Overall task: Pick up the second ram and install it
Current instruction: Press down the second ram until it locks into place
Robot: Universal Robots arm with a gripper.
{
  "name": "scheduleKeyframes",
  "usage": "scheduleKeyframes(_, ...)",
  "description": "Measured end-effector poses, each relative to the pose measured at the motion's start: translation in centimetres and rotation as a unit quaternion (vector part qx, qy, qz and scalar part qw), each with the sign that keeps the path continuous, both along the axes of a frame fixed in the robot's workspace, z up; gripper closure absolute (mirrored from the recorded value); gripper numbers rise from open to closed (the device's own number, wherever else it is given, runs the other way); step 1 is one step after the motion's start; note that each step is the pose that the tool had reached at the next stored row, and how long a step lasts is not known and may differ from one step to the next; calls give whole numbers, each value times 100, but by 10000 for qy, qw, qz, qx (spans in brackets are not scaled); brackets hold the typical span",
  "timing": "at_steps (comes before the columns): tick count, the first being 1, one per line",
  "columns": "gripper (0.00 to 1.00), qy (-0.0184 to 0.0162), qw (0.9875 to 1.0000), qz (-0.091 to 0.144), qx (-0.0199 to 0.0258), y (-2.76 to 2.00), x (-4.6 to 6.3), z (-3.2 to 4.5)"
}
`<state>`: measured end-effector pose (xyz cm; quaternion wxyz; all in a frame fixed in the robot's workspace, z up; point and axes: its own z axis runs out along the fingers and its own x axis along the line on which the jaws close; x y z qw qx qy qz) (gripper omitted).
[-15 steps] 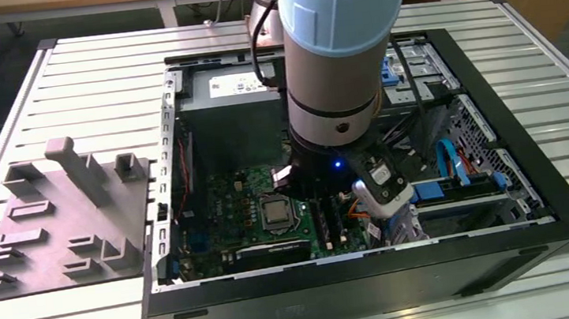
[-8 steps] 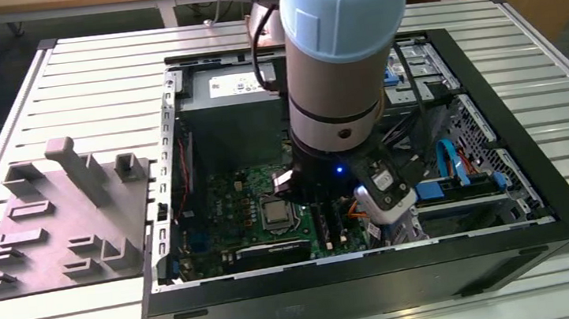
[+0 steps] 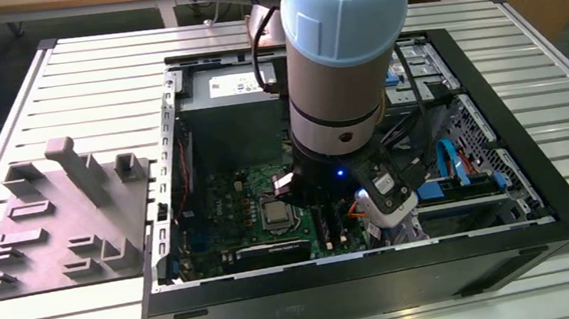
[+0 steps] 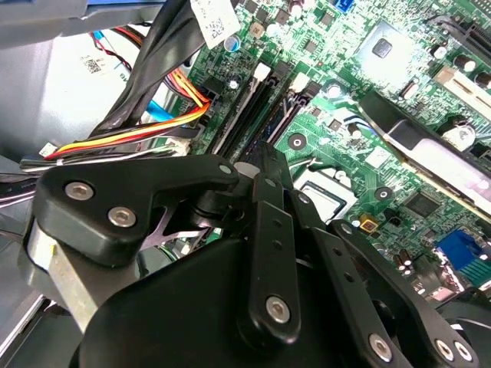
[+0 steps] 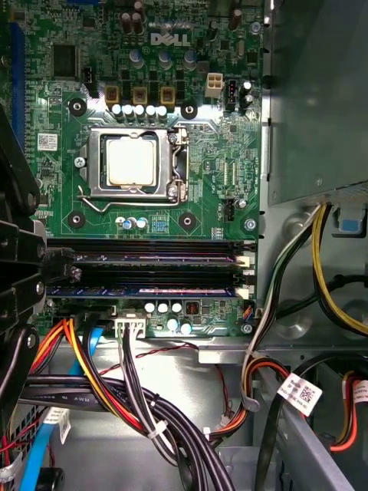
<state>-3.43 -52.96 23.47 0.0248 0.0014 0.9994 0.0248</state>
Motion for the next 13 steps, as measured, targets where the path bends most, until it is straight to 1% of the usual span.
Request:
scheduleKeyframes(3,90,0,10000,0,0,0,0,-2)
scheduleKeyframes(13,90,0,10000,0,0,-1,0,-84)
